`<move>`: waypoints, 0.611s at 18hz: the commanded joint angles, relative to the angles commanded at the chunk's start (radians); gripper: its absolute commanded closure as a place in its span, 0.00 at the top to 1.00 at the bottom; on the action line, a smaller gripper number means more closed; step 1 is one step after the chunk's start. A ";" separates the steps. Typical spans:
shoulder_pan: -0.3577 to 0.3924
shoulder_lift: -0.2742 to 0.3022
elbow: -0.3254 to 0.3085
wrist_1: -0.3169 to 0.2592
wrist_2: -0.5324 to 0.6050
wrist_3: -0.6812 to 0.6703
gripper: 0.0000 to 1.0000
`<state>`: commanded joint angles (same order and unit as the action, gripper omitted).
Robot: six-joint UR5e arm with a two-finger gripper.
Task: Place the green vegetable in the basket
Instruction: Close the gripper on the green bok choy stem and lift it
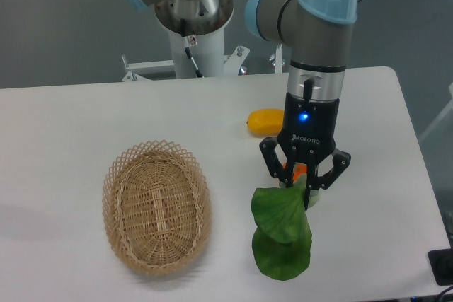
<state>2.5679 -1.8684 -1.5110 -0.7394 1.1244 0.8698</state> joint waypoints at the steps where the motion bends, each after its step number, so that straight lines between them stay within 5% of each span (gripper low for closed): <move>1: 0.000 0.000 -0.002 0.002 0.002 0.000 0.23; 11: -0.003 0.054 -0.086 0.003 0.002 0.009 0.23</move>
<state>2.5648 -1.8148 -1.5967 -0.7363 1.1259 0.8790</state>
